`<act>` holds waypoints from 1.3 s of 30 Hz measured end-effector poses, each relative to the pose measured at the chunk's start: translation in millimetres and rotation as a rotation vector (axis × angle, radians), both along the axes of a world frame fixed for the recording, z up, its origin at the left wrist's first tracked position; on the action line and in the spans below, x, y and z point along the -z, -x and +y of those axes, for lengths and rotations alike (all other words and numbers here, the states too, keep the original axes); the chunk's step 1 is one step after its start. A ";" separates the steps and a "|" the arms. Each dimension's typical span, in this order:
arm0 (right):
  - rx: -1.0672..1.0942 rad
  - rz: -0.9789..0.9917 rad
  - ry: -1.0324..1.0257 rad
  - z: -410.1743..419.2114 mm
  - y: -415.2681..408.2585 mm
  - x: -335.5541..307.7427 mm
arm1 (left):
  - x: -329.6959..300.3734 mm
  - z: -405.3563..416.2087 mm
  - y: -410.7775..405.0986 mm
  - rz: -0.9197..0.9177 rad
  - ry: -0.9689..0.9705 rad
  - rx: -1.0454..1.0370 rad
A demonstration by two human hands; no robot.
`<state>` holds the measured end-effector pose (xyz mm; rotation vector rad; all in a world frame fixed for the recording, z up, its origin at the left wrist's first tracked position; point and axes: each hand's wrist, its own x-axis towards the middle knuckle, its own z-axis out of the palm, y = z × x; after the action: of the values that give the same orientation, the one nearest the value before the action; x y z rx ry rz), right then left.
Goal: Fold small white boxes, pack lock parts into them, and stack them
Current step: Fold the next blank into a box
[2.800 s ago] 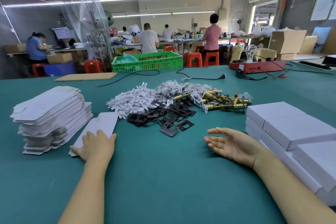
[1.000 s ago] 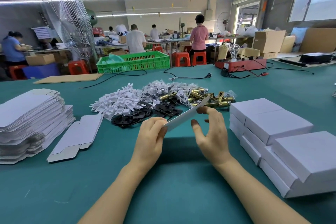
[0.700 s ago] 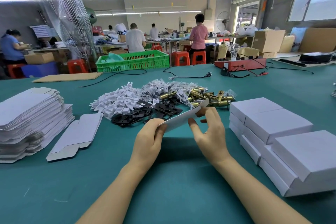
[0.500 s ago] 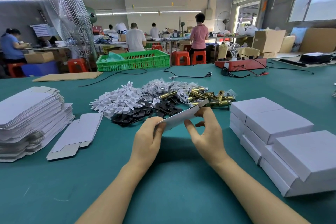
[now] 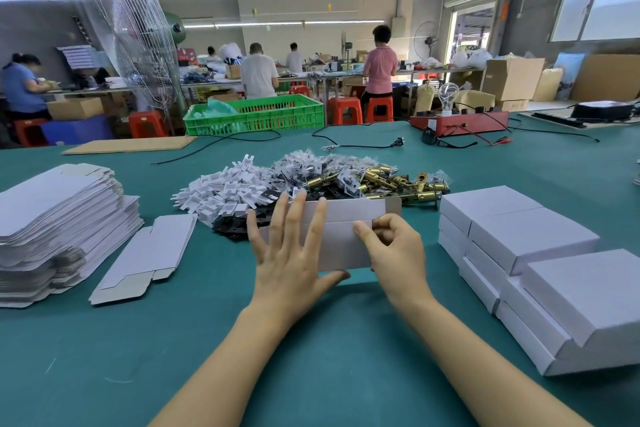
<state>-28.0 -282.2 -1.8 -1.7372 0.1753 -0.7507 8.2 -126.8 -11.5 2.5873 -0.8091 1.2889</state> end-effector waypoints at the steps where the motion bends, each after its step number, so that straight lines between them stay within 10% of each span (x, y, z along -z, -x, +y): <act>1: -0.016 0.008 -0.007 0.5 0.3 0.6 | -0.3 -0.8 0.5 0.003 -0.026 -0.009; 16: -0.202 -0.011 -0.153 13.5 0.7 5.4 | 0.0 -3.5 -0.5 0.009 -0.035 -0.011; 39: 0.040 -0.243 0.287 26.7 10.5 1.6 | -9.9 -7.1 5.2 -0.034 0.114 -0.012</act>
<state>-38.5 -255.5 -3.4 -1.8963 -0.0677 -1.0490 3.0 -133.9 -1.6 2.4918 -0.7051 1.3446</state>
